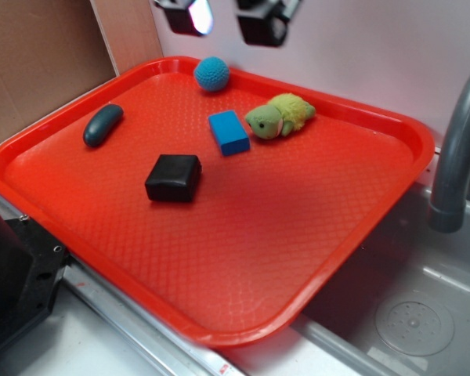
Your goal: Grab the green animal.
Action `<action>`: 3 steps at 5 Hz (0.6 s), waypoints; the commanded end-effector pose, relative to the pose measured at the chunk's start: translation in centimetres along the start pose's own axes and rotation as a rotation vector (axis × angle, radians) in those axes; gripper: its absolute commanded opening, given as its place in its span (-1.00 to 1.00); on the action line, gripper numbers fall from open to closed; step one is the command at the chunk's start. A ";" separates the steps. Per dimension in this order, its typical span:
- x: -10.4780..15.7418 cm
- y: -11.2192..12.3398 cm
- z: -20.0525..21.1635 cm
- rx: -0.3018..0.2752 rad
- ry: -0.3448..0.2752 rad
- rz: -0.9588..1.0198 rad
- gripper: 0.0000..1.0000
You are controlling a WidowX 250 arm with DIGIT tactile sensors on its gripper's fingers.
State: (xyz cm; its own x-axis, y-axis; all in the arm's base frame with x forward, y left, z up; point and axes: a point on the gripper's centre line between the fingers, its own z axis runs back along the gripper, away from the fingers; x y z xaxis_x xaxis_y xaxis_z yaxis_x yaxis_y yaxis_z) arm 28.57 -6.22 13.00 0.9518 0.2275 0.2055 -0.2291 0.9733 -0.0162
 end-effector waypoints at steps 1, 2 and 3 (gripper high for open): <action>2.9 -1.0 -2.9 0.021 -0.039 0.018 1.00; 2.8 -0.9 -4.7 0.072 -0.031 0.044 1.00; 3.0 -0.7 -6.8 0.083 -0.001 0.041 1.00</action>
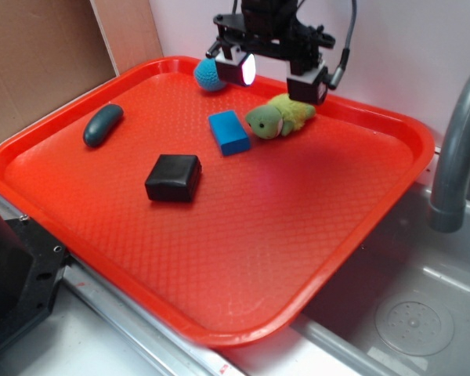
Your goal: Grab the green animal.
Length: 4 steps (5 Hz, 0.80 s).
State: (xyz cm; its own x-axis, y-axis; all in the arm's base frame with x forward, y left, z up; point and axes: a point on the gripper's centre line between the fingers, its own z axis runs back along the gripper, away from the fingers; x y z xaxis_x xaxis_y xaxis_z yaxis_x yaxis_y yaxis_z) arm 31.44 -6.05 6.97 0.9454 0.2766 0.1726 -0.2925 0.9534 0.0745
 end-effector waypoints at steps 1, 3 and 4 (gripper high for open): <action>1.7 -0.2 -2.1 -0.011 0.003 0.009 1.00; 2.3 0.2 -3.5 -0.054 0.036 -0.009 -1.00; 2.0 0.4 -3.1 -0.072 0.043 -0.017 -1.00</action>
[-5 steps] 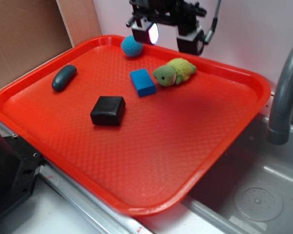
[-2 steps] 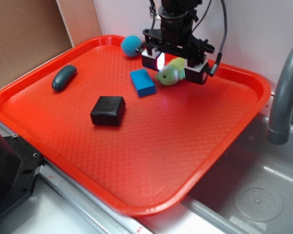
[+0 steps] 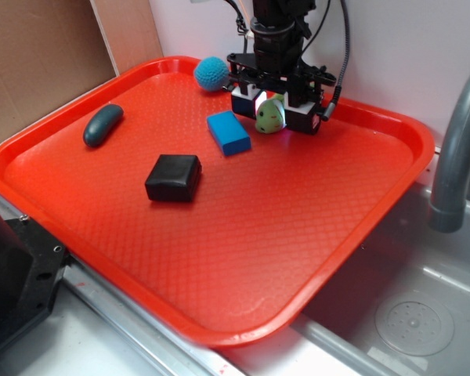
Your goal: Grab the green animal.
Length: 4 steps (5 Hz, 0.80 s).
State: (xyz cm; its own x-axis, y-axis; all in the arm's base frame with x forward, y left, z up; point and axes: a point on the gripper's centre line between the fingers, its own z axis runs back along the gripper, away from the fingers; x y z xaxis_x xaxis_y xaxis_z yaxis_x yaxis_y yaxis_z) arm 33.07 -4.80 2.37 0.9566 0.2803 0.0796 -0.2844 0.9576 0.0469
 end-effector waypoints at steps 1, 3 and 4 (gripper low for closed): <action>0.0 -0.1 4.3 -0.021 -0.069 -0.072 -1.00; -3.7 1.5 11.1 -0.018 -0.068 -0.108 -1.00; -6.7 3.6 13.6 -0.061 -0.059 -0.117 -1.00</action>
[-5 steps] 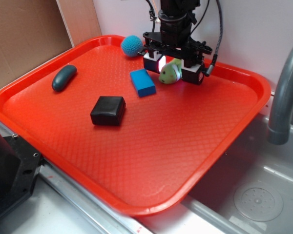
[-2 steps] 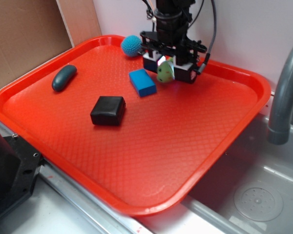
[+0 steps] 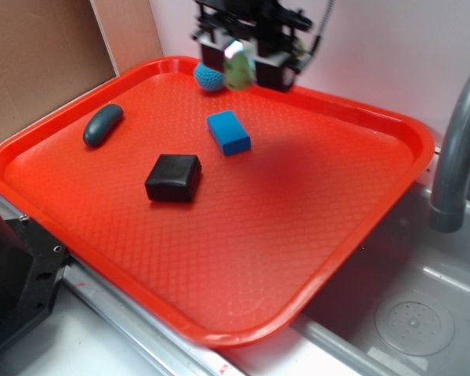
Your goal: Grab the green animal.
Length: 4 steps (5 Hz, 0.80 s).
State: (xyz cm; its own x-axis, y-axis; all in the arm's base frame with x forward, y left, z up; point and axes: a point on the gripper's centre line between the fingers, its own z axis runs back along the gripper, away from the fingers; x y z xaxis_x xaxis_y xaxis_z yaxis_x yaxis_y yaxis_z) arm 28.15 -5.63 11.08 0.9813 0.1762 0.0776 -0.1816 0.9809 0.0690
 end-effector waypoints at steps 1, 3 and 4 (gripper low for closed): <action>-5.5 3.7 5.6 -0.113 -0.065 0.010 -1.00; -7.3 4.2 5.5 -0.142 -0.105 -0.015 -1.00; -6.7 4.1 5.1 -0.144 -0.101 -0.020 -1.00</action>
